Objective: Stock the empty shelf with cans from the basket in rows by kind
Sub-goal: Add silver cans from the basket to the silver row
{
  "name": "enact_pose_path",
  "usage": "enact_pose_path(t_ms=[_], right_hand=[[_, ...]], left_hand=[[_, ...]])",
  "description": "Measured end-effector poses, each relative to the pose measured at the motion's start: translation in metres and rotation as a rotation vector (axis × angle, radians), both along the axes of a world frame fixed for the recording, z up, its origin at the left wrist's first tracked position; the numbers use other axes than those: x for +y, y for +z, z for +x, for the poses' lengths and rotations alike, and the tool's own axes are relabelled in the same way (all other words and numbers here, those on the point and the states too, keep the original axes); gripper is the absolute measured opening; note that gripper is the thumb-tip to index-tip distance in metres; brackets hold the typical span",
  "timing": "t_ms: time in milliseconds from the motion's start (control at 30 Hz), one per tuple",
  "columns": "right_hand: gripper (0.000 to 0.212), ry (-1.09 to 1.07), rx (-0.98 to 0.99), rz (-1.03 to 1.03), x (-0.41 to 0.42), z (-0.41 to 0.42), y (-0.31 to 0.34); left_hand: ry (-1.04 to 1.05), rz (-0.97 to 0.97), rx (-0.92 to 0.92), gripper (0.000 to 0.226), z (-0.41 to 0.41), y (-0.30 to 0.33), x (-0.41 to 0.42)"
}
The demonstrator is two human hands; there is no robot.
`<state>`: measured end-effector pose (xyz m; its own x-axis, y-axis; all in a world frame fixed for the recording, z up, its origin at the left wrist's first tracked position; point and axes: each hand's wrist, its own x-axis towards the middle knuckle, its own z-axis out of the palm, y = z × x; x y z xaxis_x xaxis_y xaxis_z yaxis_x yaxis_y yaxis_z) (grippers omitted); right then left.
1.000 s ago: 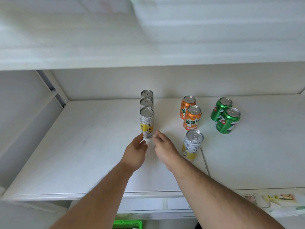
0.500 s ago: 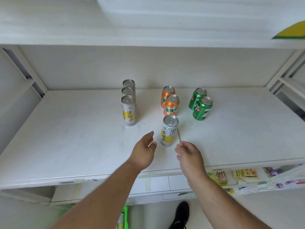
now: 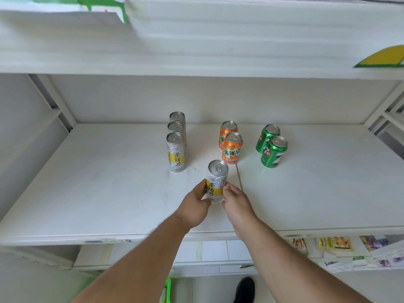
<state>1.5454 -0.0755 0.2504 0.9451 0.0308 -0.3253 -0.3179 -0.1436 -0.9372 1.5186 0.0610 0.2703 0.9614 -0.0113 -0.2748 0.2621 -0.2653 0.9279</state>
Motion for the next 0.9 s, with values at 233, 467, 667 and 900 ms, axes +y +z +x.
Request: enact_pose_path(t_ms=[233,467,667,900], right_hand=[[0.035,0.191,0.023,0.056,0.056,-0.010,0.001],[0.029,0.254,0.032,0.051,0.083,-0.015,0.000],[0.044,0.249,-0.065,-0.102,0.087,-0.022,-0.008],[0.036,0.252,-0.067,-0.077,0.092,-0.012,-0.007]], left_hand=[[0.115,-0.002,-0.016,0.066,-0.036,0.001,0.054],[0.173,-0.007,-0.053,0.048,-0.054,0.000,0.080],[0.201,-0.012,-0.049,0.049,-0.054,-0.014,0.085],[0.181,-0.008,-0.035,0.040,-0.044,-0.006,0.086]])
